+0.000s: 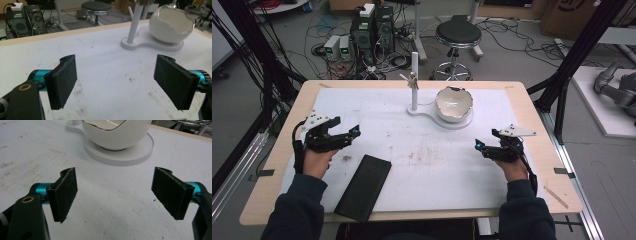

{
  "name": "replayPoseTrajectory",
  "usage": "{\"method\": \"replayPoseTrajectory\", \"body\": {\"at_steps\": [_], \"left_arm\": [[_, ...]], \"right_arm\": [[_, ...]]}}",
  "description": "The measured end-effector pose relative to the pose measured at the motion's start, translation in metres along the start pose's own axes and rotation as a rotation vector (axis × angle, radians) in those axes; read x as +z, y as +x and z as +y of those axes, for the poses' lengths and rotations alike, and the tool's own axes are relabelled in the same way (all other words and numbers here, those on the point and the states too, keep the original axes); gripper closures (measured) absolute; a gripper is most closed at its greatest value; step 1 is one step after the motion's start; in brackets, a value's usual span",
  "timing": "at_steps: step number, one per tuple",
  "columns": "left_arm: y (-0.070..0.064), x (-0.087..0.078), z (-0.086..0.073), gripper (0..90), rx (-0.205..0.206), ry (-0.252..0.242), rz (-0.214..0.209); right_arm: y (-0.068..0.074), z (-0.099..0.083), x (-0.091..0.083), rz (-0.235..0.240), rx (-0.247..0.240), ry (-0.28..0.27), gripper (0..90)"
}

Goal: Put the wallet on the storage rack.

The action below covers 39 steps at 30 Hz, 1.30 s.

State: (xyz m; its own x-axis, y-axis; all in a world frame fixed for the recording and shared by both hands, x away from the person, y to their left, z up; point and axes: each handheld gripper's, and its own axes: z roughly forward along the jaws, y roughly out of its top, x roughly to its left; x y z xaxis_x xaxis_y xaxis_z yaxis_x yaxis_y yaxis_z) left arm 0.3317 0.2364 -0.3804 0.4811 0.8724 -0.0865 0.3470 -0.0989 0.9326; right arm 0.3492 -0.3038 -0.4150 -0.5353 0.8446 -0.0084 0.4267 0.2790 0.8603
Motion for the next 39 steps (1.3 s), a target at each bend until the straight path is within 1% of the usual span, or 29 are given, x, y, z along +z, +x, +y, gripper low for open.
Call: {"method": "replayPoseTrajectory", "body": {"at_steps": [2,5,6,7,8,9,10,11,13,15,16,17,18,19,20,21,22,23,24,25,26,27,28,29,32,36,37,38,39], "left_arm": [[-0.001,-0.004,-0.005,18.6,0.008,0.015,-0.004],[-0.004,-0.009,-0.014,18.6,-0.002,0.038,-0.020],[-0.006,-0.011,-0.018,18.6,0.005,0.054,-0.022],[-0.011,-0.012,-0.026,18.6,0.019,0.097,-0.022],[-0.011,-0.012,-0.026,18.7,0.019,0.097,-0.022],[-0.015,-0.014,-0.033,18.6,0.025,0.139,-0.028],[-0.015,-0.014,-0.033,18.7,0.025,0.139,-0.028],[-0.020,-0.018,-0.040,18.6,0.027,0.172,-0.039],[-0.026,-0.021,-0.048,18.6,0.002,0.204,-0.066],[-0.031,-0.023,-0.056,18.7,-0.004,0.246,-0.093],[-0.031,-0.023,-0.056,18.6,-0.004,0.246,-0.093],[-0.037,-0.022,-0.065,18.7,-0.008,0.307,-0.096],[-0.037,-0.022,-0.065,18.7,-0.008,0.307,-0.096],[-0.040,-0.020,-0.069,18.7,-0.021,0.360,-0.108],[-0.040,-0.020,-0.069,18.8,-0.021,0.360,-0.108],[-0.043,-0.015,-0.073,20.2,-0.020,0.408,-0.118],[-0.042,-0.014,-0.074,21.7,-0.055,0.399,-0.131],[-0.041,-0.013,-0.075,23.4,-0.082,0.406,-0.146],[-0.041,-0.013,-0.075,27.5,-0.082,0.406,-0.146],[-0.038,-0.013,-0.075,35.0,-0.100,0.404,-0.207],[-0.038,-0.013,-0.075,39.6,-0.100,0.404,-0.207],[-0.039,-0.011,-0.077,39.7,-0.139,0.392,-0.201],[-0.039,-0.011,-0.077,40.4,-0.139,0.392,-0.201],[-0.040,-0.007,-0.078,41.1,-0.170,0.378,-0.200],[-0.043,-0.001,-0.076,42.5,-0.176,0.372,-0.196],[-0.048,0.020,-0.069,43.5,-0.165,0.378,-0.214],[-0.051,0.032,-0.063,43.5,-0.145,0.388,-0.227],[-0.051,0.032,-0.063,43.6,-0.145,0.388,-0.227],[-0.056,0.044,-0.056,43.9,-0.107,0.400,-0.238]], "right_arm": [[0.001,0.000,0.000,-0.002,0.004,0.000,21.2],[0.002,0.000,0.000,-0.004,0.004,0.009,21.2],[0.002,0.000,0.000,-0.004,0.004,0.010,21.2],[0.003,0.000,0.000,-0.002,-0.001,0.012,21.2],[0.003,0.000,0.000,-0.002,-0.001,0.012,21.2],[0.004,0.000,0.001,0.002,-0.006,0.010,21.2],[0.005,0.000,0.001,0.005,-0.013,0.014,21.2],[0.006,0.000,0.001,0.006,-0.014,0.013,21.2],[0.008,0.001,0.000,0.012,-0.021,0.015,21.2],[0.010,0.001,-0.002,0.016,-0.023,0.009,21.2],[0.010,0.001,-0.002,0.016,-0.023,0.009,21.2],[0.011,0.000,-0.003,0.021,-0.024,0.008,21.2],[0.011,0.000,-0.003,0.021,-0.024,0.008,21.2],[0.012,0.001,-0.004,0.022,-0.031,0.008,21.2],[0.012,0.001,-0.004,0.022,-0.031,0.008,21.2],[0.012,0.001,-0.004,0.025,-0.029,0.004,21.2],[0.012,0.001,-0.004,0.025,-0.033,0.004,21.2],[0.013,0.001,-0.004,0.026,-0.033,0.003,21.2],[0.013,0.001,-0.004,0.026,-0.033,0.002,21.2],[0.013,0.001,-0.004,0.026,-0.034,0.005,21.2],[0.013,0.001,-0.004,0.026,-0.034,0.005,21.2],[0.013,0.001,-0.002,0.028,-0.030,0.008,21.2],[0.013,0.001,-0.002,0.028,-0.030,0.008,21.2],[0.012,0.001,-0.002,0.026,-0.034,0.011,21.2],[0.012,0.001,-0.001,0.028,-0.038,0.013,21.2],[0.012,0.001,-0.001,0.027,-0.034,0.009,21.2],[0.011,0.001,-0.002,0.029,-0.033,0.008,21.2],[0.011,0.001,-0.002,0.027,-0.031,0.006,21.2],[0.010,0.001,-0.002,0.027,-0.035,0.007,21.2]]}}
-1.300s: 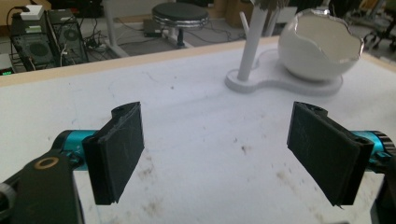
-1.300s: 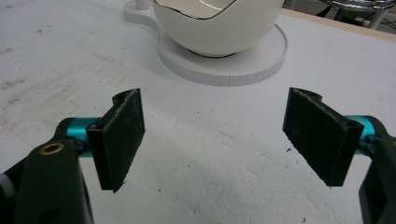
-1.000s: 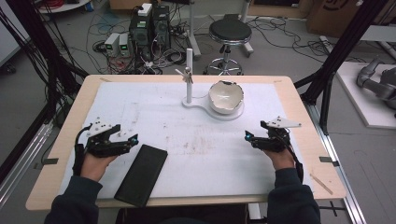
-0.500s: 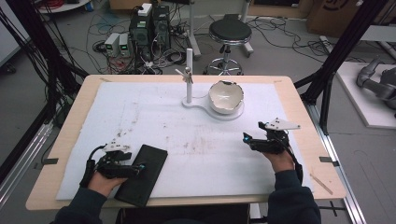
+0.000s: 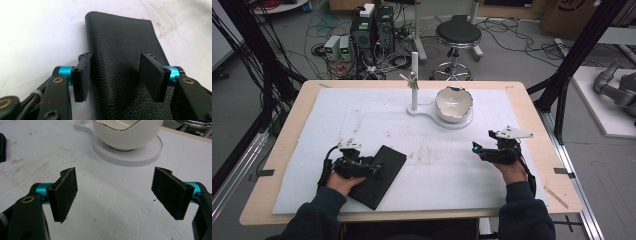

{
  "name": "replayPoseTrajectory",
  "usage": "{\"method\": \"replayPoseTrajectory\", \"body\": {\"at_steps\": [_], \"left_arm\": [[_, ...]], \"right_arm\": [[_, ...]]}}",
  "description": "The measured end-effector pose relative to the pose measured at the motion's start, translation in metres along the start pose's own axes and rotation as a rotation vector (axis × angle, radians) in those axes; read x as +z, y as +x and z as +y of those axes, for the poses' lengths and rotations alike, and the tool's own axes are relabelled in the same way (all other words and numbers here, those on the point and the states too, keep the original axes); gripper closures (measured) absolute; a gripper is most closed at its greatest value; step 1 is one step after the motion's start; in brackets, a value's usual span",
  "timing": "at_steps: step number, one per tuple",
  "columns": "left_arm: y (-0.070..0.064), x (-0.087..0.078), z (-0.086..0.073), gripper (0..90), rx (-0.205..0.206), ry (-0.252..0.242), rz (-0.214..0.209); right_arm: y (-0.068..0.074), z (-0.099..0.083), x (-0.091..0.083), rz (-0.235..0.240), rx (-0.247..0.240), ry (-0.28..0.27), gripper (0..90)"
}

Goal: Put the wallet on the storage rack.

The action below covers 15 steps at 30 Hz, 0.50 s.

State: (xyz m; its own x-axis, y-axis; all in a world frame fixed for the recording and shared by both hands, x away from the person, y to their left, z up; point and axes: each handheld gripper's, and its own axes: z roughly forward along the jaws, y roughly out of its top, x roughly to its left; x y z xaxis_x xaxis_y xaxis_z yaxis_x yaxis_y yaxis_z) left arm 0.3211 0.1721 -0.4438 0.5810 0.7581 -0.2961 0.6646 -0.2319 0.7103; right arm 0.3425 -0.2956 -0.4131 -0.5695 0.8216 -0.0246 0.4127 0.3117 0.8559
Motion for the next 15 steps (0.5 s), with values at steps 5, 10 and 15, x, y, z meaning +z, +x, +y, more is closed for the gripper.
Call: {"method": "replayPoseTrajectory", "body": {"at_steps": [5,10,15], "left_arm": [[-0.006,0.024,0.021,44.4,0.047,0.013,-0.007],[-0.012,0.042,0.036,44.9,0.078,0.010,-0.009],[-0.016,0.058,0.049,45.0,0.114,-0.002,-0.003]], "right_arm": [[-0.001,-0.001,-0.001,-0.005,0.012,0.001,21.2],[-0.002,-0.002,-0.002,-0.006,0.011,-0.003,21.3],[-0.001,-0.002,-0.002,-0.004,0.009,0.003,21.2]]}}
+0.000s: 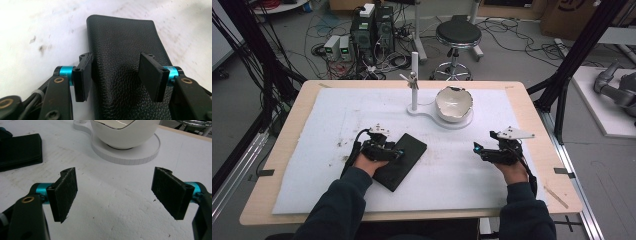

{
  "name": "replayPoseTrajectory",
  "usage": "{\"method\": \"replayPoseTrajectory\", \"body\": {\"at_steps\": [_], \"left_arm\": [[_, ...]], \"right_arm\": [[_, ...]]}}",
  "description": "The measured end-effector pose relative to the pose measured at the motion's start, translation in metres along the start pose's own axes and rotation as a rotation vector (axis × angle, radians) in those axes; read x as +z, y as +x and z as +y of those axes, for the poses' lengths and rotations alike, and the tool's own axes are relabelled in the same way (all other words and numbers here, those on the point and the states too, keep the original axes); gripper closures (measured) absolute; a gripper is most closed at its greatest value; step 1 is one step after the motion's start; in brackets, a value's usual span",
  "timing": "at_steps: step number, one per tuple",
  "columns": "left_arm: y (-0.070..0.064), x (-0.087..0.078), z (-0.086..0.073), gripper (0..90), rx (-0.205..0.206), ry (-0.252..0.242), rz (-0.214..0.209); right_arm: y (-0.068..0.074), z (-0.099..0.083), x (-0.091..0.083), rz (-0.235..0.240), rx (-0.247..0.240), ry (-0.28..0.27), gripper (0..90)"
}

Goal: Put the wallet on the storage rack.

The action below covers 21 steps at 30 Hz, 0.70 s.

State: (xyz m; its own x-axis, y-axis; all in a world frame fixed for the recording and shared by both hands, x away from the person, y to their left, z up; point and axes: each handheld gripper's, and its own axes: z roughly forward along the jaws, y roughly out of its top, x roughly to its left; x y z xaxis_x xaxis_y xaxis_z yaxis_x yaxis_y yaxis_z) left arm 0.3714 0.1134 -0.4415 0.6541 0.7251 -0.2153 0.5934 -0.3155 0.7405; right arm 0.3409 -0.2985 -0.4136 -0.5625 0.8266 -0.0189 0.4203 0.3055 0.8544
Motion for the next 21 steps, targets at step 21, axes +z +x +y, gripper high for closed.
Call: {"method": "replayPoseTrajectory", "body": {"at_steps": [21], "left_arm": [[-0.023,0.044,0.040,50.0,0.076,-0.032,-0.124]], "right_arm": [[0.000,0.000,0.003,0.010,0.001,0.011,21.3]]}}
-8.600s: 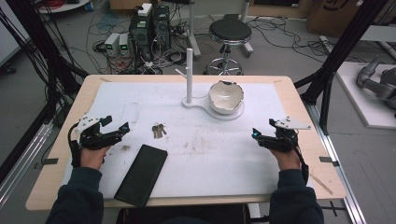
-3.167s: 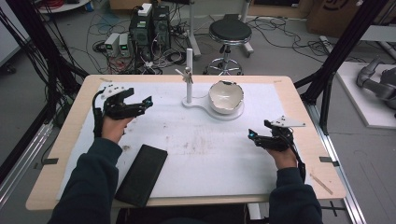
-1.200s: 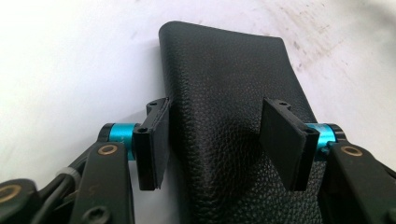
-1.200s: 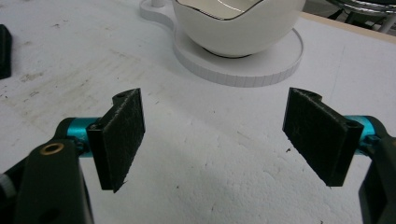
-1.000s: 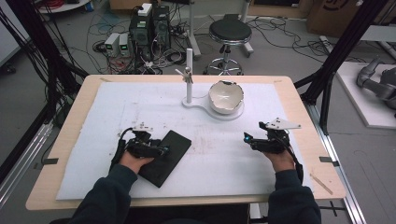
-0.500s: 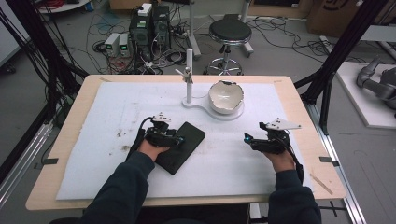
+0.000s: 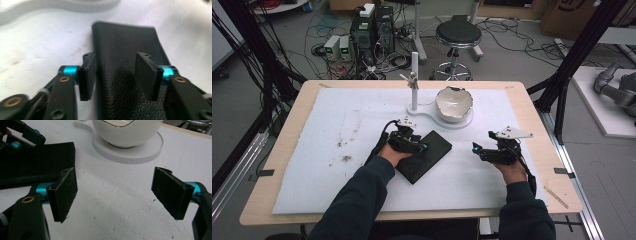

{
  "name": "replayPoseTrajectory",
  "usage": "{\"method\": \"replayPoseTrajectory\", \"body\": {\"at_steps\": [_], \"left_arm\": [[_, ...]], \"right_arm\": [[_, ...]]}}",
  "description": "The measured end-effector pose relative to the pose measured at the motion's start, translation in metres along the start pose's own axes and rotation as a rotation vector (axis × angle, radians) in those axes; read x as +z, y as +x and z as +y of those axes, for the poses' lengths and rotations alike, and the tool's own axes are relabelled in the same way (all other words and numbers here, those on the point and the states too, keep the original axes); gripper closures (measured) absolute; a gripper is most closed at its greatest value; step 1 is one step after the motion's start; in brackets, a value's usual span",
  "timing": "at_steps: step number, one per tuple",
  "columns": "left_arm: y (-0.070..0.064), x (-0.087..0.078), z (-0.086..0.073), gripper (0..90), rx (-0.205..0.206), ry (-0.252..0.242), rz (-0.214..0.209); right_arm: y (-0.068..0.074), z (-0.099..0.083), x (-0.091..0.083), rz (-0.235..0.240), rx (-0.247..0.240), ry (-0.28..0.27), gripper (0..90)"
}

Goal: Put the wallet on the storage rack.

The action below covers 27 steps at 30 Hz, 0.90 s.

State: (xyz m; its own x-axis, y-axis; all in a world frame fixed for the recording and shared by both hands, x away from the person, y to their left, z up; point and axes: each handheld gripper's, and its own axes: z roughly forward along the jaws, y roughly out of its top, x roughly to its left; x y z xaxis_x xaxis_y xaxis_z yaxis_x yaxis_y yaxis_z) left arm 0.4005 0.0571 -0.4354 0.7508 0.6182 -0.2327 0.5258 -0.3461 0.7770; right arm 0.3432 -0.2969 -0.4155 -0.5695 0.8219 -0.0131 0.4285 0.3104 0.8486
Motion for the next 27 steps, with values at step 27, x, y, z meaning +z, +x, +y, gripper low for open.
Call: {"method": "replayPoseTrajectory", "body": {"at_steps": [27], "left_arm": [[0.014,-0.085,-0.083,54.8,-0.099,-0.022,0.074]], "right_arm": [[0.037,0.015,0.091,0.331,-0.012,0.174,35.8]]}}
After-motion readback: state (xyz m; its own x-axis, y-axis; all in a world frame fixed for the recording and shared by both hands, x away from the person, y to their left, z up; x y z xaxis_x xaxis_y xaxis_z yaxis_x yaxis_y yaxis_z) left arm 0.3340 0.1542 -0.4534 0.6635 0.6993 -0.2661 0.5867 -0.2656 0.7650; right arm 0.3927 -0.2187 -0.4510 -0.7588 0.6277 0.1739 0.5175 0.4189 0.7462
